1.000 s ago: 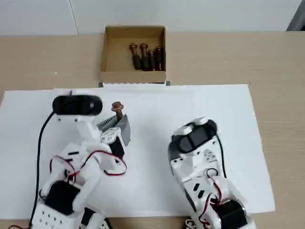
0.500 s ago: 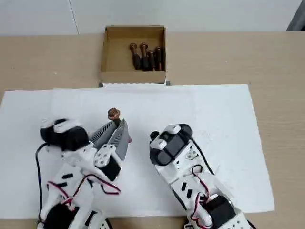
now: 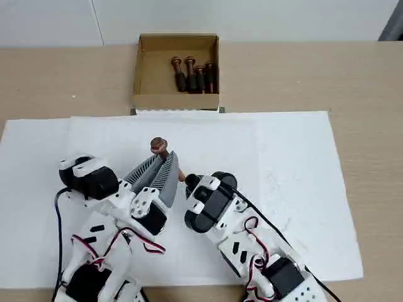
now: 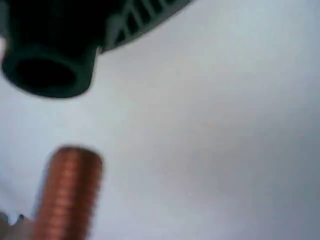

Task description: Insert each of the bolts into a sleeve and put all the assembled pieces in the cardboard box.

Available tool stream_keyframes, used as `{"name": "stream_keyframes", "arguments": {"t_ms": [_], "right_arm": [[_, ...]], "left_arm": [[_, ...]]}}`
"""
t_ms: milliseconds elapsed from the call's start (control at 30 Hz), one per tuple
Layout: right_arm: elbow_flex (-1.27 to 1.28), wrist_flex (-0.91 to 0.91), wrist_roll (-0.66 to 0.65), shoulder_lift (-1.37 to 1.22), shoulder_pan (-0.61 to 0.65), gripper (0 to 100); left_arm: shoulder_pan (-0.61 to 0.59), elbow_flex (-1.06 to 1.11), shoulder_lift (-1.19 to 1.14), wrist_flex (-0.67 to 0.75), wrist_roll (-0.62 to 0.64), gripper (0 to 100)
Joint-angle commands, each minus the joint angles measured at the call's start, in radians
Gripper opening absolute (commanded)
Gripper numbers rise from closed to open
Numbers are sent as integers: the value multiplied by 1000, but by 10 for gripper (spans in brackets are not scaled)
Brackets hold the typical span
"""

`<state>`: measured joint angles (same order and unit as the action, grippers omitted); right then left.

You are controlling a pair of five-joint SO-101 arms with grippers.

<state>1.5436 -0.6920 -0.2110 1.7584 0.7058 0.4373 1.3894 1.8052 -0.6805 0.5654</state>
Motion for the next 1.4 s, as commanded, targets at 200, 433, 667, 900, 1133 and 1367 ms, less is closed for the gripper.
{"name": "stream_keyframes", "arguments": {"t_ms": [200, 433, 667, 900, 1133, 1367], "right_arm": [[-17, 30, -11, 7, 13, 4], [-17, 30, -11, 7, 13, 4], [-40, 30, -11, 7, 13, 4], [-40, 30, -11, 7, 13, 4], [-52, 30, -11, 7, 13, 4], [-61, 30, -18, 7, 13, 4]], "left_arm": [[11, 97, 9, 149, 8, 5], [77, 110, 9, 150, 8, 5], [72, 136, 11, 157, 5, 5], [32, 136, 9, 232, 2, 5], [17, 156, 9, 235, 2, 5], [44, 180, 9, 204, 8, 5]]}}
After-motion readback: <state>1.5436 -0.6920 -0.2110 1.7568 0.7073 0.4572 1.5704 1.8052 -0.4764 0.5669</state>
